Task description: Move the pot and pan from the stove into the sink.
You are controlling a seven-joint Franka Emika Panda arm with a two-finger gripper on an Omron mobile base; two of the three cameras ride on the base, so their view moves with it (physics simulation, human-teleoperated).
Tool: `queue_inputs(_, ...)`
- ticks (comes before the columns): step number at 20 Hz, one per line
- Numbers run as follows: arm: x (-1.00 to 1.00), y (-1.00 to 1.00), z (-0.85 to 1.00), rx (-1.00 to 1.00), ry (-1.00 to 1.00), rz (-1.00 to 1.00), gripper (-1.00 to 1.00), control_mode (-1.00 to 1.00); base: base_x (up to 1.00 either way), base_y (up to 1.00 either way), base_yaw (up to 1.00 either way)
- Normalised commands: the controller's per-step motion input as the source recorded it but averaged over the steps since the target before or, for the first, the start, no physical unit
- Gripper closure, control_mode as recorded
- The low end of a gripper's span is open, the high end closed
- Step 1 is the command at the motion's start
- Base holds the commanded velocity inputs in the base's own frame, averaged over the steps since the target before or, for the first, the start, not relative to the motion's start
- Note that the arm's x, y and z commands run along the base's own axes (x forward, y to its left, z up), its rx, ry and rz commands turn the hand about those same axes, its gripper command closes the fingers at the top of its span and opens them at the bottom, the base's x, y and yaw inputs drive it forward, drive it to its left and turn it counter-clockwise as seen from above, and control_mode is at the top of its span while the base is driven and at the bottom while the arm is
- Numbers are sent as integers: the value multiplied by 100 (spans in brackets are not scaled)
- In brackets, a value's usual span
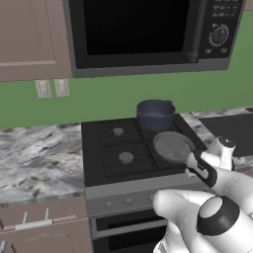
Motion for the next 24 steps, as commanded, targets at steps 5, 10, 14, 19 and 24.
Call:
queue_inputs(5,0,1,-4,0,0,0,100,-100,0,0,0)
queue_inputs(10,0,0,1,0,0,0,100,-100,0,0,0)
queue_inputs(14,2,0,26,3,1,0,100,-100,0,0,0)
queue_inputs(19,0,0,59,4,5,-1,100,-100,0,0,0)
queue_inputs(24,4,0,82,4,9,0,100,-100,0,0,0)
